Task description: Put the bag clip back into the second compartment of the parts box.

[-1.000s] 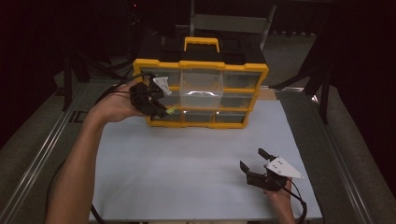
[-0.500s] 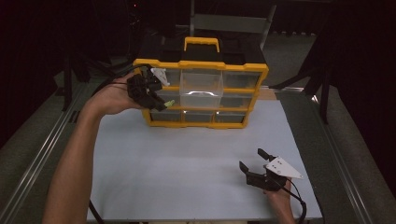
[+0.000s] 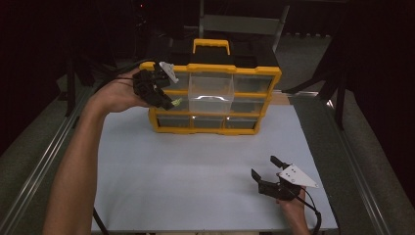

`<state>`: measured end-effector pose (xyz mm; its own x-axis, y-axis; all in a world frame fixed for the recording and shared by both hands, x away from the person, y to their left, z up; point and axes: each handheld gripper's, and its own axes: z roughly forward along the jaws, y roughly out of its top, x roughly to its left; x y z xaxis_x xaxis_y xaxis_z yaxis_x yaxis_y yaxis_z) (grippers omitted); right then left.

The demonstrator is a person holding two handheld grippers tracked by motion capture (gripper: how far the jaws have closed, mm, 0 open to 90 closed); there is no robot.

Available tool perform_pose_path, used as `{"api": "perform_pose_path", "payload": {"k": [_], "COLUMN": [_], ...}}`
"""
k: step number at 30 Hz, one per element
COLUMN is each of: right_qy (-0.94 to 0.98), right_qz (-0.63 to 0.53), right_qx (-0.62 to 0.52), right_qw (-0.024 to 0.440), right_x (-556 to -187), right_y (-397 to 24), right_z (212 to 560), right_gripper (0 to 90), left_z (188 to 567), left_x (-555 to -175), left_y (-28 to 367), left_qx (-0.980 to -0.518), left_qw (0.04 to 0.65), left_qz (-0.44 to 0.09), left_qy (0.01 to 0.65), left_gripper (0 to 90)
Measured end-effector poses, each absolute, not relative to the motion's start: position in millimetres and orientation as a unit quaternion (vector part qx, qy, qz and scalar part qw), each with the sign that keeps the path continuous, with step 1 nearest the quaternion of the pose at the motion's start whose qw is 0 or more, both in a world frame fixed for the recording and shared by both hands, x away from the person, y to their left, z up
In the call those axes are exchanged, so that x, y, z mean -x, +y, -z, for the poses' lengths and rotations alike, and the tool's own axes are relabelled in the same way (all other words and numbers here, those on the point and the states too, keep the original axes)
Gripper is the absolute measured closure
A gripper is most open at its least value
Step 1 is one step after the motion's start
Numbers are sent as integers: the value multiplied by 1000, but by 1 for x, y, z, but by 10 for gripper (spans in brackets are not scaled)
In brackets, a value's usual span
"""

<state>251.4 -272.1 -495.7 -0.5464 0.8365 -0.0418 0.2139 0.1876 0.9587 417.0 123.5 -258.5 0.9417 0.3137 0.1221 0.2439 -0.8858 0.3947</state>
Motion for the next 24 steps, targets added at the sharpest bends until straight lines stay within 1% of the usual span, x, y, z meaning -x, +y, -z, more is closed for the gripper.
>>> {"api": "perform_pose_path", "payload": {"k": [15,24], "right_qy": [710,710], "right_qz": [-519,-518], "right_qx": [-370,-370], "right_qw": [299,300], "right_x": [-251,-251], "right_y": [-272,-272], "right_z": [496,496], "right_gripper": [139,139], "left_z": [240,228], "left_x": [-422,-427], "left_y": [126,121], "left_qx": [-963,-963], "left_qw": [195,194], "left_qz": [-103,-109], "left_qy": [152,153], "left_gripper": [807,807]}}
